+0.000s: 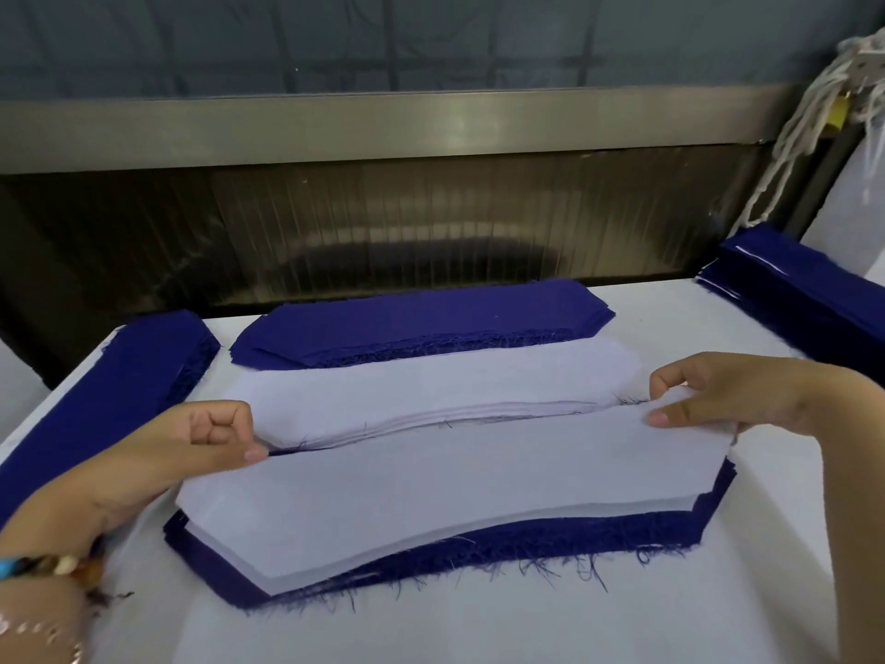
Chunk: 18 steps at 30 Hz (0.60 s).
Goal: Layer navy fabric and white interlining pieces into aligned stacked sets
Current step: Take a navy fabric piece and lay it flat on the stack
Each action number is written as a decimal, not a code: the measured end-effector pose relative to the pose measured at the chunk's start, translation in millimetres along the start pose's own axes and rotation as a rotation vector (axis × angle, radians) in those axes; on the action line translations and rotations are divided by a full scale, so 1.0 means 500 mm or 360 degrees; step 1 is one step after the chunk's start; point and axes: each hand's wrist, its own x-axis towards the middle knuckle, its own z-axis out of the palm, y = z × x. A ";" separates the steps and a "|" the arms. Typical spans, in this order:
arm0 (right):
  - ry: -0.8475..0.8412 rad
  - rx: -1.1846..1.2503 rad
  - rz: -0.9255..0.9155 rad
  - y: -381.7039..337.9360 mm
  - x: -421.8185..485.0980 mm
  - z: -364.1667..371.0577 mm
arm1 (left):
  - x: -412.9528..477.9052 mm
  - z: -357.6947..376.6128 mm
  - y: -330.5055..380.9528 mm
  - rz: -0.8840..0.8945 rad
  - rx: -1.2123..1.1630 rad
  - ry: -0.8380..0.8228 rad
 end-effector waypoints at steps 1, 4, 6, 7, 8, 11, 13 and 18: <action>-0.0047 -0.0038 0.0029 -0.002 -0.001 0.002 | 0.001 0.002 0.000 -0.0015 0.0045 -0.0006; -0.0122 -0.0151 0.0110 -0.009 -0.002 0.009 | 0.004 0.013 0.006 -0.0024 0.0134 -0.0018; -0.0114 -0.0186 0.0137 -0.014 -0.003 0.010 | 0.005 0.021 0.013 -0.0001 0.0155 0.0000; -0.0086 -0.0189 0.0154 -0.016 -0.002 0.010 | 0.004 0.024 0.016 0.0009 0.0164 0.0008; -0.0042 -0.0189 0.0174 -0.017 -0.002 0.009 | 0.003 0.027 0.018 0.0013 0.0177 0.0016; 0.0073 -0.0229 0.0189 -0.012 0.005 0.005 | 0.003 0.030 0.022 0.0016 0.0238 0.0037; 0.0100 -0.0272 0.0163 -0.007 0.012 0.005 | 0.003 0.029 0.023 0.0021 0.0286 0.0035; 0.0129 -0.0350 0.0150 0.006 0.026 0.007 | 0.006 0.025 0.016 0.0023 0.0351 -0.0033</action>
